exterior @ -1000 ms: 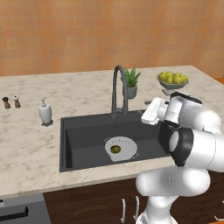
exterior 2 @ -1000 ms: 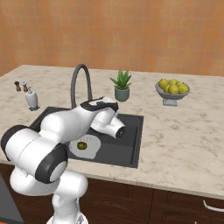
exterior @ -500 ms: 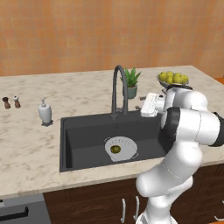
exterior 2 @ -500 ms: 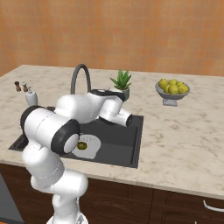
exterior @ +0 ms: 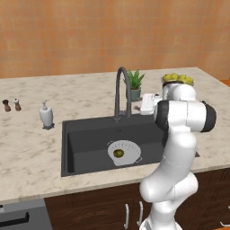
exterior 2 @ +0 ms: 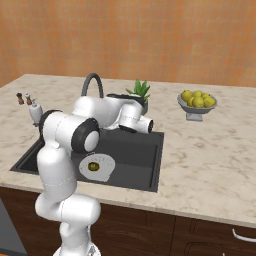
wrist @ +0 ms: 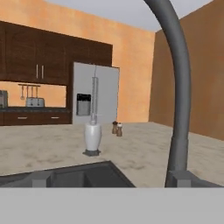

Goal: Put the colander in the sink, put the kiwi in the colander, and turn on the sink faucet and pour water over the colander.

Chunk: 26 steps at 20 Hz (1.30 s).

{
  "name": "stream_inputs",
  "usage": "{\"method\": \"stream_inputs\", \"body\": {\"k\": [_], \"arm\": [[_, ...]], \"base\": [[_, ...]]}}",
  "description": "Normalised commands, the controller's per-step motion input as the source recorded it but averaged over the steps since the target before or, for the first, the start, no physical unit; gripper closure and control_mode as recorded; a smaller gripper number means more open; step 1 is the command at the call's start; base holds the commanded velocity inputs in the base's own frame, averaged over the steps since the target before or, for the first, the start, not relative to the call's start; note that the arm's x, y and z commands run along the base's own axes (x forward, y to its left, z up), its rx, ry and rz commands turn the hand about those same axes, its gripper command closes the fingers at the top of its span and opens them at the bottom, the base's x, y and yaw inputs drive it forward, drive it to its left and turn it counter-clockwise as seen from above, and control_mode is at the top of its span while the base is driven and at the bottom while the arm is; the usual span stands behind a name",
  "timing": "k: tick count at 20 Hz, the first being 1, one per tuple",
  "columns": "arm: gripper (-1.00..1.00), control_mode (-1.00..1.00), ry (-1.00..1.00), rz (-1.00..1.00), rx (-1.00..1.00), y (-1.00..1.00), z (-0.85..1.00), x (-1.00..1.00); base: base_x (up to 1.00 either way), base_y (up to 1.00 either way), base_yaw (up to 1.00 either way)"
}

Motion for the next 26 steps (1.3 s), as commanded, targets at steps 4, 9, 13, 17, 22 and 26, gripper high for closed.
{"method": "stream_inputs", "body": {"k": [4, 9, 13, 17, 22, 26], "arm": [[-1.00, -1.00, 0.05, 0.03, -0.02, 0.22, -0.29, 0.34], [-1.00, -1.00, 0.00, 0.00, 0.00, 0.00, -0.28, 0.10], [-1.00, -1.00, 0.00, 0.00, 0.00, 0.00, -0.26, 0.14], [-1.00, -1.00, 0.00, 0.00, 0.00, 0.00, -0.02, 0.23], [-1.00, -1.00, 0.00, 0.00, 0.00, 0.00, 0.00, 0.28], [-1.00, -1.00, 0.00, 0.00, 0.00, 0.00, -0.10, 0.25]], "base": [[0.00, 0.00, 0.00], [0.00, 0.00, 0.00], [0.00, 0.00, 0.00], [0.00, 0.00, 0.00], [0.00, 0.00, 0.00], [0.00, 0.00, 0.00]]}}
